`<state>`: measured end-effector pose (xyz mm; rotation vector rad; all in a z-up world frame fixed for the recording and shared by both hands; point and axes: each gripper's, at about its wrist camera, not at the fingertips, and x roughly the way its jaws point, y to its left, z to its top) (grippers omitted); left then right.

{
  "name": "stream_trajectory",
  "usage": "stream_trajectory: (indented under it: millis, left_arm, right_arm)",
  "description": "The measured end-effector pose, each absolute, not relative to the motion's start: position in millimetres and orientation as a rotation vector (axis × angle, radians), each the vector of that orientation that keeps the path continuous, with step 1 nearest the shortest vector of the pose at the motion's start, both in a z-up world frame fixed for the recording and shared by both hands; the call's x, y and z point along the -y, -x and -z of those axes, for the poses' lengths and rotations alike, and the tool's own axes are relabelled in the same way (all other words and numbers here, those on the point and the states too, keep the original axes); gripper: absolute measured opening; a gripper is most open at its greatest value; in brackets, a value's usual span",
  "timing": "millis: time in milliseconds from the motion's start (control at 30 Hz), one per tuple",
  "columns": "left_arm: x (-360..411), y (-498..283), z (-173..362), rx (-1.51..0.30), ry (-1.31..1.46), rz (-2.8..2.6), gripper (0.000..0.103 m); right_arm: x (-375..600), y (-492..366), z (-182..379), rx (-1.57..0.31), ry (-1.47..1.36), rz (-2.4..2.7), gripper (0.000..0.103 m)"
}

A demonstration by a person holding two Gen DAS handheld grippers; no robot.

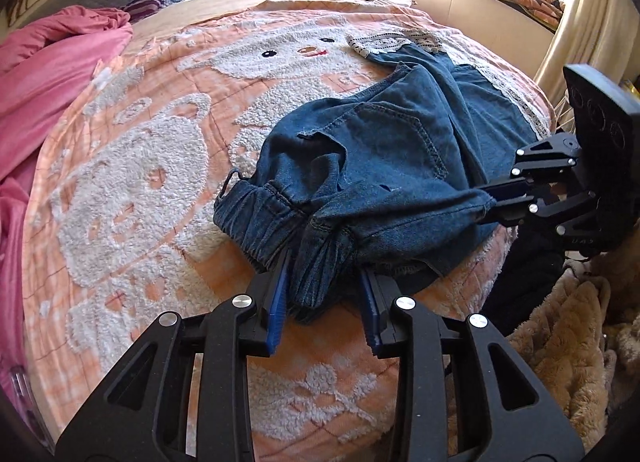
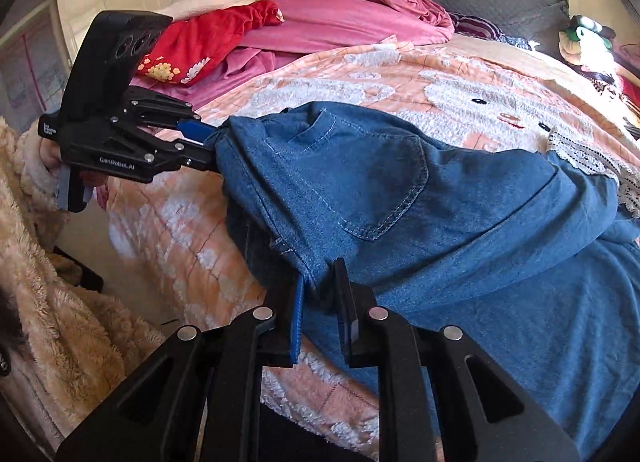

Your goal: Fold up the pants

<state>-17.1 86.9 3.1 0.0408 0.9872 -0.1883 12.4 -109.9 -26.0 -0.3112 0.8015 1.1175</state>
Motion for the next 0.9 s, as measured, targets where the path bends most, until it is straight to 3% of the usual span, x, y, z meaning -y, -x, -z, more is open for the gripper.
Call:
stream_trajectory:
  millis: [133,300,467,733,900]
  left_arm:
    - [-103,25,-10,-1.01,0.022,0.163,0.033]
    - [-123,30,-34,-0.973,0.074,0.103,0.032]
    - [-88,10,-49,-0.882,0.059,0.217,0.032]
    - [-43,-13,1,-0.987,-0.117,0.189,0.032]
    - [-45,-3,24,-1.035,-0.085,0.181,0.032]
  right_arm:
    - [107,-12,32,-0.817,0.307,-1.121,0.015]
    - [105,-9,38,-0.829,0.301,-1.122,0.018]
    - [104,-5,37,-0.817,0.297,-1.136,0.023]
    - [129,-2,9,-0.748,0.223,-1.116,0.029]
    - [129,-26,-5,-0.722,0.199,-1.041,0.037]
